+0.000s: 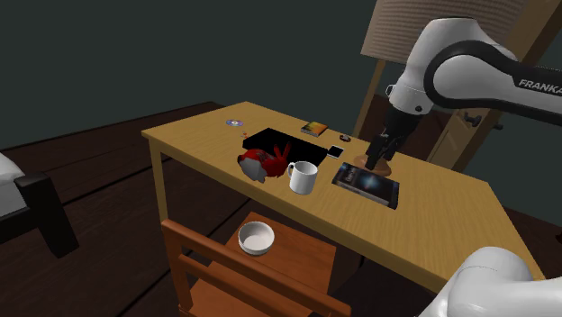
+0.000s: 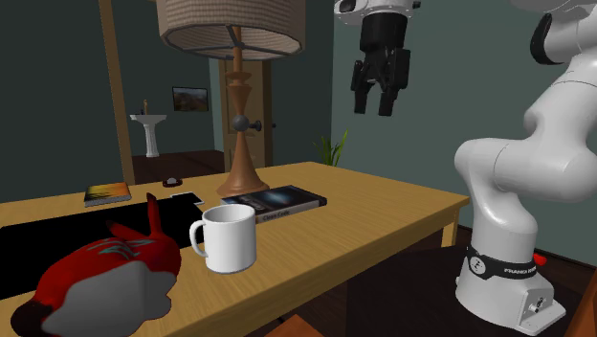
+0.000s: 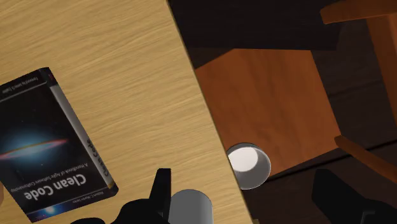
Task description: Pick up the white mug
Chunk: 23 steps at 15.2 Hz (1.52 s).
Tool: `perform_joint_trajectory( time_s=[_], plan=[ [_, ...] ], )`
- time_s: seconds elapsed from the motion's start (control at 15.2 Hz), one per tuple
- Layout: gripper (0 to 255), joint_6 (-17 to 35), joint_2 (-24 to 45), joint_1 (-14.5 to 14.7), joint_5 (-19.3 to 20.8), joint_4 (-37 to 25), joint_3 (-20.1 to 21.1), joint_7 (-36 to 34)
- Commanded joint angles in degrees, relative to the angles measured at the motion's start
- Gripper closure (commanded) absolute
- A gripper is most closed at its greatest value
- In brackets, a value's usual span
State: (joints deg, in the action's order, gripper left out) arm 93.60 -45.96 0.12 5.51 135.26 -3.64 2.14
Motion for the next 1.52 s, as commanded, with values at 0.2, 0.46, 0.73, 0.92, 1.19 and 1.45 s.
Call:
perform_joint_trajectory(
  time_s=[0.2, 0.46, 0.73, 0.92, 1.19, 1.45],
  plan=[
    [0, 4.6, 5.9, -0.1, 0.3, -0.8, -1.4, 0.8],
    [0, 10.1, 14.3, -0.1, 0.2, -3.0, -3.3, 1.9],
    [0, 14.8, 23.1, 0.0, -0.5, -6.5, -5.0, 3.3],
    [0, 17.7, 29.8, 0.1, -1.4, -9.8, -6.2, 4.6],
    [0, 20.6, 39.0, 0.0, -3.3, -15.3, -7.6, 6.5],
    [0, 22.4, 48.4, -0.5, -5.7, -21.9, -8.4, 8.6]
  ],
)
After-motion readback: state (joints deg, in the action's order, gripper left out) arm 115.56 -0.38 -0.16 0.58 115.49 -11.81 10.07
